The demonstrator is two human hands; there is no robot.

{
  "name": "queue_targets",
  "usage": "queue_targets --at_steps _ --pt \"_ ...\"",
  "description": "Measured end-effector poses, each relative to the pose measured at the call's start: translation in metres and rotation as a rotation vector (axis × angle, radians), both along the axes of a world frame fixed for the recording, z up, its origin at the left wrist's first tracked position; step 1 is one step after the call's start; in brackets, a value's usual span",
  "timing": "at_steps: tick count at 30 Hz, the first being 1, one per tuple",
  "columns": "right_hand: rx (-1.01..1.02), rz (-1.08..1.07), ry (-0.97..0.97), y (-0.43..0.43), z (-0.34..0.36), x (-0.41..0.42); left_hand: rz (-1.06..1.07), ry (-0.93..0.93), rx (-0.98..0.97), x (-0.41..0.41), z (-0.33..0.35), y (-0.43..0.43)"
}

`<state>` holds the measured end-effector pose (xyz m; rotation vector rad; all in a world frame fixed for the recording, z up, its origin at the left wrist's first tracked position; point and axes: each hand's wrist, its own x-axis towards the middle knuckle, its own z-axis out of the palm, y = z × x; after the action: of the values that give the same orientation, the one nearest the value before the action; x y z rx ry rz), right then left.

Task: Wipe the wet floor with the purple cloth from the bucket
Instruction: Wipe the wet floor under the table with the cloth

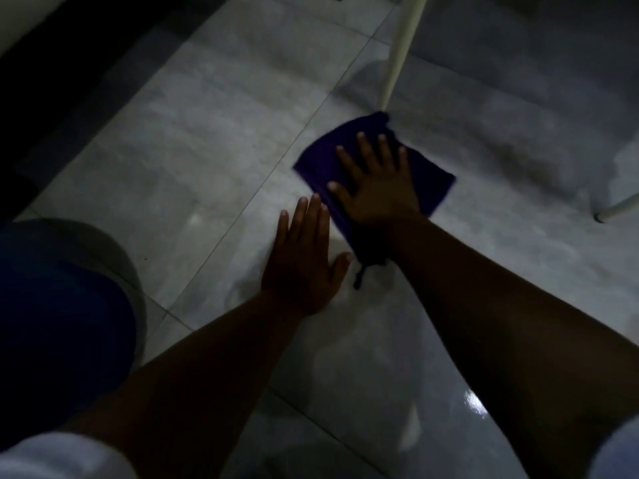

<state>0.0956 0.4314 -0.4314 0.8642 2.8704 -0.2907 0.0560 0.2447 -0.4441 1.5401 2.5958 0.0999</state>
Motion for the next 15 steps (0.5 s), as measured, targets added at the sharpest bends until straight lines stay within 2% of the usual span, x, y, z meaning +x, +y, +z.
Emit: queue_targets --at_steps 6,11,15 --pt "-0.010 0.326 -0.059 0.026 0.003 -0.063 0.046 0.007 -0.015 0.000 -0.003 0.003" --pt "-0.026 0.183 -0.025 0.030 0.002 -0.044 0.035 0.043 -0.075 -0.002 -0.003 0.003" --pt "-0.050 0.148 0.014 0.011 0.000 0.048 0.030 0.028 -0.038 -0.004 -0.001 0.000"
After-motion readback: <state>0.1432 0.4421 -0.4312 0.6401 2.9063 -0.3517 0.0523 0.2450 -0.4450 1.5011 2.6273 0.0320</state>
